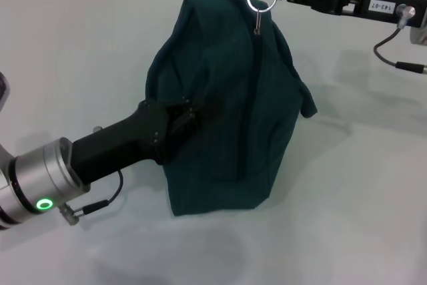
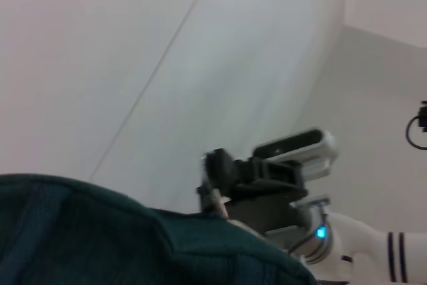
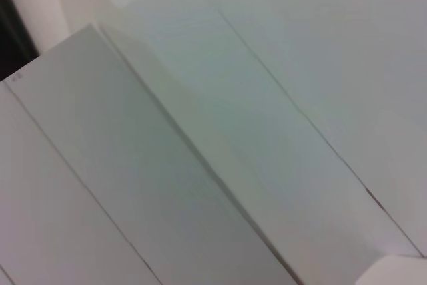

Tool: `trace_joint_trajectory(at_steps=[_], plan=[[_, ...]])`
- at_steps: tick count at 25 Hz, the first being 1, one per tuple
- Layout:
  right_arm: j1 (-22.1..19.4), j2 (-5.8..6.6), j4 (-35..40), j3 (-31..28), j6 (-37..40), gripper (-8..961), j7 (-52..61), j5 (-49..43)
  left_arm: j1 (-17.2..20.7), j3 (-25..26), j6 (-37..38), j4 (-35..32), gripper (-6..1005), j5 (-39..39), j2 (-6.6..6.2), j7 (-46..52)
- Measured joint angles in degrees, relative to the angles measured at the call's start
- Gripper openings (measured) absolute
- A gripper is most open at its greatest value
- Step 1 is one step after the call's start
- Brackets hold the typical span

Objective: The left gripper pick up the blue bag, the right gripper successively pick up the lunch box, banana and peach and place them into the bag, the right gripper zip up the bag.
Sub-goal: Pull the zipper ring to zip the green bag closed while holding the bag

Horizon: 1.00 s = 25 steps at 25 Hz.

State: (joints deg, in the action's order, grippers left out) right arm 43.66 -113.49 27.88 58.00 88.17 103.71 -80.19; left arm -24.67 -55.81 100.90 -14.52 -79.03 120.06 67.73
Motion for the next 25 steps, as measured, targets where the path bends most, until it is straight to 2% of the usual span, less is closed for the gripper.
trace_joint_trajectory(at_steps=[5,25], plan=[[0.4,0.09,-2.0,0.2,-1.5,6,0.6,-0.1,0.0,-1.0,0.5,0.8,54,0.3,0.10,-1.1],[1.3,-0.92,-1.7,1.3,-9.4,9,-0.8,-1.2,1.4,-3.0,5.5,2.3,53,-0.1,0.17,-4.4]])
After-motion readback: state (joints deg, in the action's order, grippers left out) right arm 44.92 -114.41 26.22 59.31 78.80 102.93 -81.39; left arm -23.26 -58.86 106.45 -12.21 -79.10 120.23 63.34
